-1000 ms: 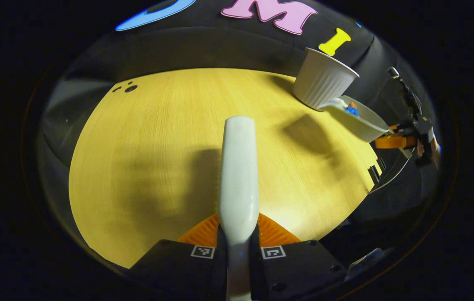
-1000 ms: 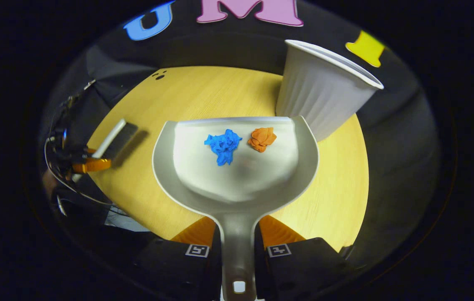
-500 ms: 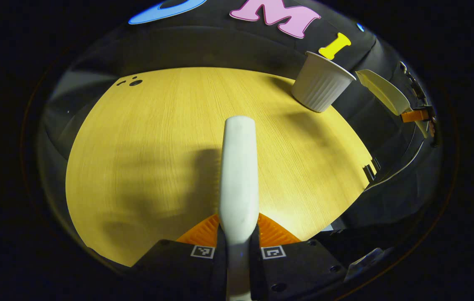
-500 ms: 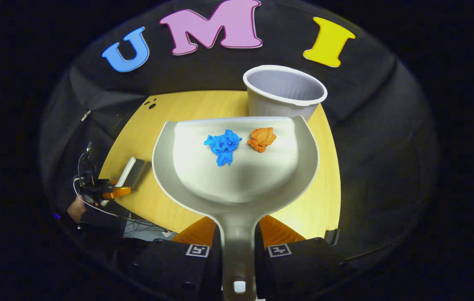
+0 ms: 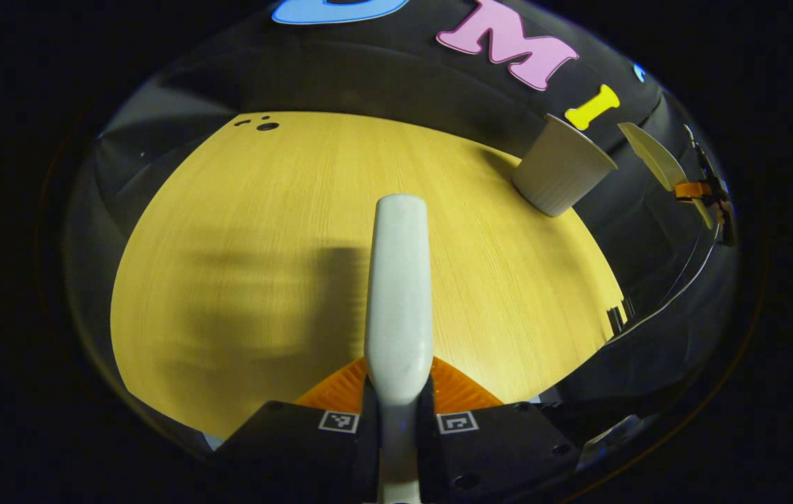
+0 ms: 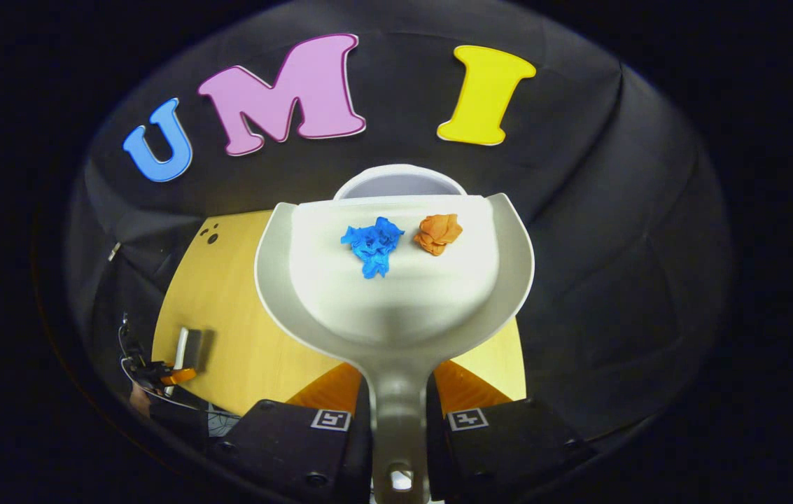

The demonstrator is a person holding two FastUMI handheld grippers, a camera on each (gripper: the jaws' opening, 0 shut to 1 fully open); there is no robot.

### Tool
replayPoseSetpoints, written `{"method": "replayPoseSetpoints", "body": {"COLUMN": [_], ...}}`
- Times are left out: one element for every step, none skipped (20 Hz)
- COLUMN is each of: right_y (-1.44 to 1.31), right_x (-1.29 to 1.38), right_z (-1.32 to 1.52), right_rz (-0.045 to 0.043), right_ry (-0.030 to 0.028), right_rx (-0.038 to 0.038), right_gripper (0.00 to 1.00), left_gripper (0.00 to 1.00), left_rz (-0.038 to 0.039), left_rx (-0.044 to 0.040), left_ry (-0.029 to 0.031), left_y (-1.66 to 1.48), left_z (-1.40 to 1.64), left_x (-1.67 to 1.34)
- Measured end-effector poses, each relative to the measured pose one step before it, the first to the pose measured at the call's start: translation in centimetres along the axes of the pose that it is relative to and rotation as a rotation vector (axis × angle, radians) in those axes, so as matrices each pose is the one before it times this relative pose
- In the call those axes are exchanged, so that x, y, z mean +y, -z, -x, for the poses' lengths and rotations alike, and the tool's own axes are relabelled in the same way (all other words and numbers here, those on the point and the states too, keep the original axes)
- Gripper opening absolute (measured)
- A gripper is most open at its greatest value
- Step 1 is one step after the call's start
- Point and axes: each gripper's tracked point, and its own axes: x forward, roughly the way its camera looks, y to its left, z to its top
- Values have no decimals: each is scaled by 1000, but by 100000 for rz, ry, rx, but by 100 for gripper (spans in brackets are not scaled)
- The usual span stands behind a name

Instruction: Pick up the small broom and dustpan from the desktop, sweep the trash into the dustpan with the broom, and then empty the trash into the garbage bin.

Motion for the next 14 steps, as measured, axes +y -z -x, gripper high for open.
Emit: {"method": "replayPoseSetpoints", "body": {"right_y": [-779,-523,-481,-420,-393,-356,-43,-71,-256,-674,-521,-222,-211,-112], "right_x": [-493,-402,-447,-466,-526,-665,-436,-481,-466,-210,-114,146,109,-76], "right_z": [-531,-566,-564,-809,-968,-467,-967,-998,-591,-831,-857,-874,-887,-728], "right_rz": [-260,42,99,473,1271,1970,3076,3458,3484,2696,1584,718,485,355], "right_ry": [1187,1097,1204,1611,2036,2735,3334,3237,3063,2395,1674,1265,1478,1835], "right_rx": [-221,-22,203,424,347,338,171,-305,-729,-827,-240,167,861,936], "right_gripper": [39,39,35,32,32,35,35,35,35,35,35,35,35,35], "left_gripper": [27,24,26,26,26,27,26,25,26,26,27,26,26,25], "left_rz": [1556,1955,1872,1416,588,-274,-246,378,686,367,-38,-176,-94,84], "left_rx": [-738,-383,-364,-109,137,77,-101,-114,101,79,-258,-195,-391,-147], "left_ry": [-336,-273,-197,49,-172,-400,-104,32,-315,-577,-1132,-1006,-962,-869], "left_y": [-41,-69,159,68,22,-48,-112,-161,-126,-191,-212,-319,-270,-296], "left_z": [-8,100,141,109,44,144,96,137,205,277,231,226,248,90], "left_x": [342,226,139,-2,113,159,-117,-26,227,185,324,475,483,472]}}
